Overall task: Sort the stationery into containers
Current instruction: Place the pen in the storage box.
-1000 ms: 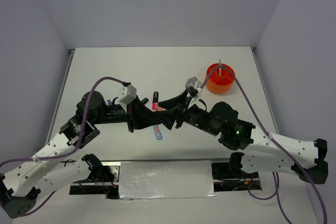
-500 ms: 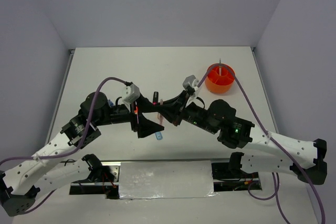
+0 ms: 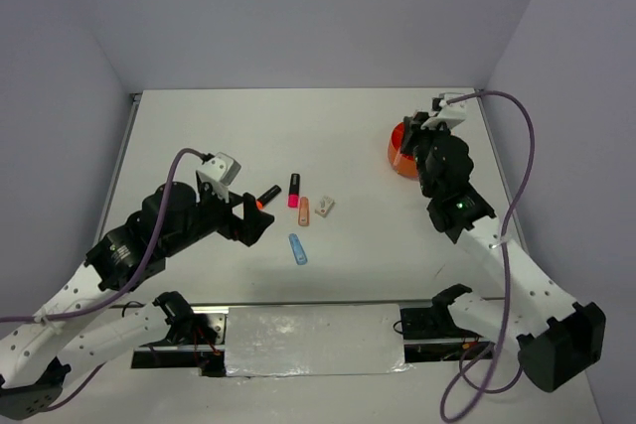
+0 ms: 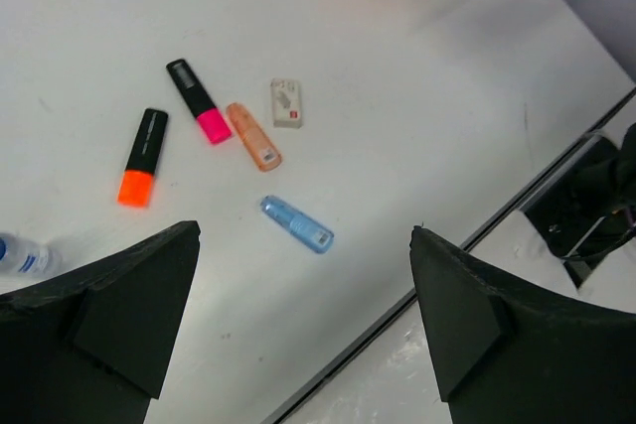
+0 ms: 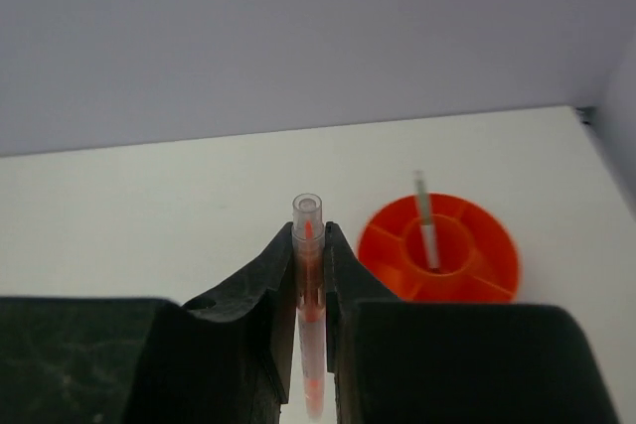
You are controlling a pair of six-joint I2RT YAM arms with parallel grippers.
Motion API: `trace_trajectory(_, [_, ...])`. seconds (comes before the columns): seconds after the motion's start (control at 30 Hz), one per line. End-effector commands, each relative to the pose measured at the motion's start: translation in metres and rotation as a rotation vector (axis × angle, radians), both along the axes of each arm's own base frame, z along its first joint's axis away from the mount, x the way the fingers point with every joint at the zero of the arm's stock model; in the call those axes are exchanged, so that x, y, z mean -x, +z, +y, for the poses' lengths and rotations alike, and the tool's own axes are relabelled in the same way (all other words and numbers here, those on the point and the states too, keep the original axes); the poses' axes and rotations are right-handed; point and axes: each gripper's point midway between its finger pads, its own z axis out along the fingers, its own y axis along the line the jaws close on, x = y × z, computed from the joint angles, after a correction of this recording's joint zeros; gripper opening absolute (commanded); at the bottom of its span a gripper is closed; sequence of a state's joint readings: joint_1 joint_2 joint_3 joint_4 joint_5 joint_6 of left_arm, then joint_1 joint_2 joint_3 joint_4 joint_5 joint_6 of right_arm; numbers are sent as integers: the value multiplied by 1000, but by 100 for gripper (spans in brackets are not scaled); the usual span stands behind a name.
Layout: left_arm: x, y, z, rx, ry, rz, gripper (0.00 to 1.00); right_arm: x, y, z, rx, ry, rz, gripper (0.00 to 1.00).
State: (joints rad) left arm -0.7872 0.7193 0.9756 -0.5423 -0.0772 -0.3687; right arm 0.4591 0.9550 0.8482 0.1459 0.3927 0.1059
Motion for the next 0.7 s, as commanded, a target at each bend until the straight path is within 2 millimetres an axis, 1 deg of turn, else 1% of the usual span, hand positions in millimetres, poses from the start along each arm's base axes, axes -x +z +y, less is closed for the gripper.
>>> trace_trajectory(0.0, [0,-23,18,-42,64,1,99,-32,21,-55,-28,-221,-77,0])
trace_trajectory(0.03, [4,-27,16,-46,43,16,99,-37,31,-63,-45,-248,-125,0])
trace_trajectory(0.07, [4,-25,16,-47,41,18,99,-49,21,-69,-17,-271,-108,0])
trace_trajectory(0.1, [4,-26,17,-52,47,15,99,-57,19,-83,-13,-314,-108,0])
trace_trajectory(0.13, [2,-24,19,-51,59,5,99,-64,17,-86,-15,-320,-109,0])
trace_trajectory(0.17, [2,-25,19,-54,57,5,99,-78,6,-91,-4,-334,-80,0])
trace_trajectory(0.2, [3,-26,20,-56,56,5,99,-85,-1,-101,-5,-356,-68,0])
trace_trajectory(0.23, [3,-26,20,-58,54,3,99,-91,-1,-103,-18,-346,-85,0])
trace_trajectory(0.27, [3,-25,19,-57,47,1,99,-99,-13,-103,-10,-330,-67,0])
trace_trajectory(0.3, [4,-26,18,-57,42,0,99,-104,-10,-109,-14,-325,-93,0])
trace_trajectory(0.37, [4,-27,17,-61,36,3,99,-114,-17,-106,-7,-291,-86,0])
trace_trajectory(0.4, [4,-27,16,-65,29,4,99,-117,-15,-112,-8,-299,-95,0])
trace_trajectory(0.43, [4,-29,15,-69,23,6,99,-122,-15,-112,-20,-284,-92,0])
trace_trajectory(0.57, [2,-33,12,-82,15,19,99,-129,-8,-116,-31,-269,-105,0])
trace_trajectory(0.67, [2,-34,12,-86,13,24,99,-138,-12,-116,-4,-254,-96,0])
